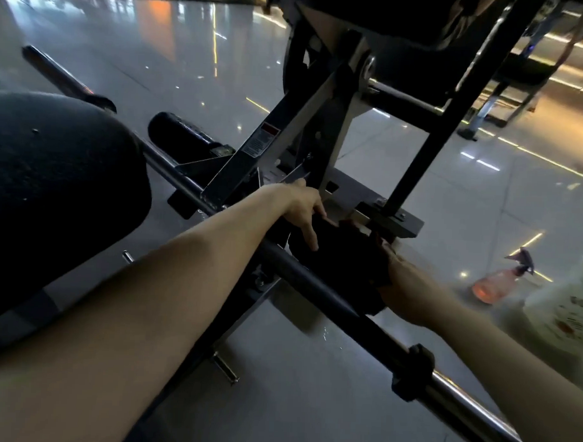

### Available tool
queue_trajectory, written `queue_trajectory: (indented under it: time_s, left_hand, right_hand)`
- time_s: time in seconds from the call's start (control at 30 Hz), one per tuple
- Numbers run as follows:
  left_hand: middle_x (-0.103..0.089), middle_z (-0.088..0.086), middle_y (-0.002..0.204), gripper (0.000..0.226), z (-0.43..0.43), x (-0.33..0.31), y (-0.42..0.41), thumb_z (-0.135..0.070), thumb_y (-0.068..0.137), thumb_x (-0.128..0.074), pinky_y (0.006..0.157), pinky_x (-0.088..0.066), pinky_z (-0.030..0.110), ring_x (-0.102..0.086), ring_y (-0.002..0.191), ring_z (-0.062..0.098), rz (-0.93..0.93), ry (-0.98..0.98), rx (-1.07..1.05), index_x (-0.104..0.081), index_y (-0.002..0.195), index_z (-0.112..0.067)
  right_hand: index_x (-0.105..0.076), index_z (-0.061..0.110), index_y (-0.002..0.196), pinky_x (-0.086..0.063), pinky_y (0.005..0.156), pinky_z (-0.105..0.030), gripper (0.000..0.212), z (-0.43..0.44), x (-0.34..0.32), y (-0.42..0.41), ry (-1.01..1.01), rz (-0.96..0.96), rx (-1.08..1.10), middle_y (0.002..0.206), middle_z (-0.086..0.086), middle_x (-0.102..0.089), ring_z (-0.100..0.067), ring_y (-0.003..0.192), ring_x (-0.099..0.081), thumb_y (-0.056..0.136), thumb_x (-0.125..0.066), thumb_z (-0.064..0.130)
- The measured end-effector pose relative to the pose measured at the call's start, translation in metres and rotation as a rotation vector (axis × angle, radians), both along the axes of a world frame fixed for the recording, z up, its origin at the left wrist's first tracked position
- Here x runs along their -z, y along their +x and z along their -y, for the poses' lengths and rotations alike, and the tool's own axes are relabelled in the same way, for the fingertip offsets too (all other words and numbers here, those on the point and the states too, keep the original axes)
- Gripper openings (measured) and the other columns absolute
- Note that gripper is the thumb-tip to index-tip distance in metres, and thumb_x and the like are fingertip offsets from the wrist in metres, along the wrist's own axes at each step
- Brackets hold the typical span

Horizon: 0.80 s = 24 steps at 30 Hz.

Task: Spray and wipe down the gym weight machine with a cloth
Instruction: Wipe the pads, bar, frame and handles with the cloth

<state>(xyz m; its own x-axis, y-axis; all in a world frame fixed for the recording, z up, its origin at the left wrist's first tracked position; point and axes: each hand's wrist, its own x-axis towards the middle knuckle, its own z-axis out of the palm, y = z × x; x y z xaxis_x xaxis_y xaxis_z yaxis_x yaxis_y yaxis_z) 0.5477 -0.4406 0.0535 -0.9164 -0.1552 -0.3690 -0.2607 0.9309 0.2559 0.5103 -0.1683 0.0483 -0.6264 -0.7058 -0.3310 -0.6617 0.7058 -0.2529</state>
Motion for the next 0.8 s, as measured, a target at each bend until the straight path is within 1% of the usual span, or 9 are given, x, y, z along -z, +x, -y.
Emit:
queue_trajectory:
  time_s: [0.1, 0.2, 0.27, 0.33, 0.47, 0.53, 0.63, 0.73, 0.8]
  left_hand:
    - [-0.039, 0.000, 0.135, 0.099, -0.001, -0.003, -0.005, -0.069, 0.049, -0.090, 0.114, -0.040, 0.047, -0.039, 0.124, 0.022, 0.052, -0.014, -0.005, -0.055, 0.140, -0.048]
    - [-0.045, -0.007, 0.127, 0.099, -0.003, 0.000, -0.008, -0.070, 0.046, -0.090, 0.110, -0.043, 0.038, -0.044, 0.123, 0.020, 0.028, -0.013, -0.025, -0.058, 0.136, -0.048]
    - [-0.045, -0.008, 0.123, 0.096, -0.003, 0.008, 0.001, -0.068, 0.055, -0.089, 0.112, -0.038, 0.035, -0.040, 0.125, 0.017, -0.044, -0.025, -0.021, -0.055, 0.141, -0.043]
    - [-0.042, -0.004, 0.137, 0.097, -0.005, 0.016, 0.013, -0.066, 0.064, -0.086, 0.120, -0.028, 0.036, -0.033, 0.133, 0.016, -0.119, -0.013, -0.051, -0.050, 0.149, -0.036]
    - [-0.027, -0.002, 0.161, 0.096, -0.019, 0.019, 0.035, -0.072, 0.069, -0.073, 0.126, -0.019, 0.041, -0.020, 0.150, 0.018, -0.182, -0.080, -0.113, -0.043, 0.153, -0.034]
    - [-0.026, -0.002, 0.164, 0.088, -0.033, 0.017, 0.043, -0.070, 0.074, -0.065, 0.125, -0.018, 0.040, -0.020, 0.151, 0.018, -0.217, -0.118, -0.180, -0.044, 0.152, -0.036]
    - [-0.034, -0.003, 0.160, 0.081, -0.058, 0.031, 0.047, -0.079, 0.080, -0.048, 0.124, -0.019, 0.040, -0.026, 0.150, 0.021, -0.336, -0.149, -0.274, -0.049, 0.149, -0.037]
    - [-0.035, -0.006, 0.161, 0.092, -0.075, 0.051, 0.039, -0.091, 0.084, -0.016, 0.126, -0.015, 0.046, -0.019, 0.153, 0.019, -0.330, -0.221, -0.273, -0.042, 0.153, -0.036]
    - [-0.031, -0.009, 0.163, 0.093, -0.080, 0.061, 0.036, -0.090, 0.085, -0.004, 0.126, -0.010, 0.047, -0.011, 0.155, 0.018, -0.329, -0.271, -0.280, -0.035, 0.156, -0.037]
  right_hand:
    - [0.013, 0.034, 0.159, -0.027, 0.120, -0.036, 0.103, -0.013, -0.007, -0.001, 0.003, 0.170, -0.060, 0.169, 0.003, -0.003, -0.026, 0.150, -0.025, 0.088, -0.049, 0.073]
    - [-0.010, 0.031, 0.160, -0.037, 0.112, -0.035, 0.107, -0.001, -0.002, -0.010, -0.112, 0.196, 0.005, 0.160, -0.004, -0.029, -0.027, 0.138, -0.041, 0.075, -0.033, 0.092]
    - [-0.018, 0.025, 0.155, -0.047, 0.103, -0.042, 0.109, 0.018, 0.014, -0.017, -0.110, 0.037, -0.022, 0.146, -0.011, -0.043, -0.032, 0.126, -0.051, 0.073, -0.041, 0.093]
    - [-0.019, 0.020, 0.150, -0.052, 0.092, -0.044, 0.106, 0.031, 0.028, -0.020, -0.093, -0.070, -0.067, 0.137, -0.013, -0.047, -0.034, 0.118, -0.055, 0.072, -0.058, 0.081]
    - [-0.028, 0.013, 0.142, -0.048, 0.072, -0.038, 0.086, 0.033, 0.028, -0.026, -0.129, -0.065, -0.070, 0.126, -0.014, -0.053, -0.034, 0.109, -0.060, 0.080, -0.065, 0.060]
    - [-0.038, 0.014, 0.133, -0.048, 0.071, -0.038, 0.083, 0.035, 0.026, -0.038, -0.189, 0.094, -0.046, 0.118, -0.011, -0.059, -0.033, 0.105, -0.062, 0.074, -0.068, 0.064]
    - [-0.061, 0.020, 0.121, -0.058, 0.085, -0.045, 0.080, 0.030, 0.029, -0.066, -0.302, 0.476, -0.003, 0.110, -0.004, -0.071, -0.024, 0.098, -0.069, 0.060, -0.075, 0.069]
    - [-0.070, 0.019, 0.104, -0.061, 0.080, -0.036, 0.031, 0.016, 0.042, -0.083, -0.511, 0.973, 0.234, 0.102, -0.005, -0.075, -0.022, 0.092, -0.072, 0.083, -0.080, 0.039]
    - [-0.066, 0.016, 0.105, -0.058, 0.070, -0.033, 0.019, 0.009, 0.058, -0.087, -0.632, 1.044, 0.394, 0.100, -0.007, -0.073, -0.025, 0.088, -0.070, 0.092, -0.071, 0.030]
